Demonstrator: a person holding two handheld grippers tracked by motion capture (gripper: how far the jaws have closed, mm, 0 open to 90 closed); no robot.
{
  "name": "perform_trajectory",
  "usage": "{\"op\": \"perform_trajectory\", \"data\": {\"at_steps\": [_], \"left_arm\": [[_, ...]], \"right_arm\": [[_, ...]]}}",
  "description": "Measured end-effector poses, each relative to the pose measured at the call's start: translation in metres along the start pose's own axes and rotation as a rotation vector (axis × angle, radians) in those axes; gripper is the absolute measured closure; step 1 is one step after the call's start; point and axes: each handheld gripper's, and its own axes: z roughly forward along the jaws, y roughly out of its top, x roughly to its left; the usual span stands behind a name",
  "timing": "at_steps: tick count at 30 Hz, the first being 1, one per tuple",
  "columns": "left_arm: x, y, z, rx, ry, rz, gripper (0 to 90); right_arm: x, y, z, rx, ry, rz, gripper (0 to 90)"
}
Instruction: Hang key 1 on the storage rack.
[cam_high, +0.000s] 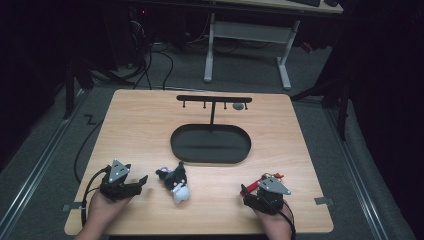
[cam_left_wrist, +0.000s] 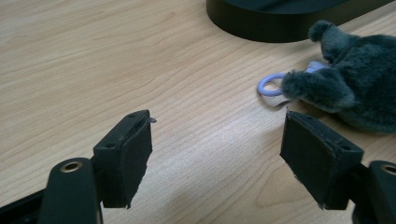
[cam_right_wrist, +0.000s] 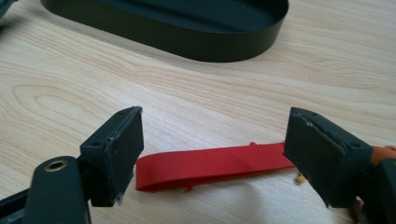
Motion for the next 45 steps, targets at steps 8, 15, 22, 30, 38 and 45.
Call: {"op": "perform_trajectory", "data": {"at_steps": [8, 15, 22, 30, 38, 45], "left_arm": [[0.0017, 0.0008, 0.0054, 0.003, -0.014, -0.025, 26.7], [-0.0006, 0.0013, 0.0041, 0.004, -0.019, -0.019, 26.7], [-0.0008, 0.0014, 0.0041, 0.002, -0.024, -0.013, 27.0], [-0.0047, 0.0017, 0.0056, 0.013, -0.027, 0.000, 27.0], [-0.0056, 0.0012, 0.0063, 0.017, -0.028, 0.013, 27.2], [-0.0050, 0.0009, 0.0061, 0.020, -0.031, 0.022, 27.9]], "right_arm": [[-0.0046, -0.0056, -0.0014, -0.003, 0.015, -0.018, 17.5], [-0.0062, -0.0060, 0.0003, 0.004, 0.011, -0.006, 16.0], [-0.0054, -0.0042, 0.0010, 0.003, 0.003, -0.017, 16.0], [-0.0062, -0.0031, 0.0001, 0.069, 0.014, -0.027, 19.2], [-0.0057, -0.0012, -0.0019, 0.100, 0.018, -0.025, 21.8], [-0.0031, 0.0030, -0.0028, 0.139, 0.021, -0.028, 26.7]]}}
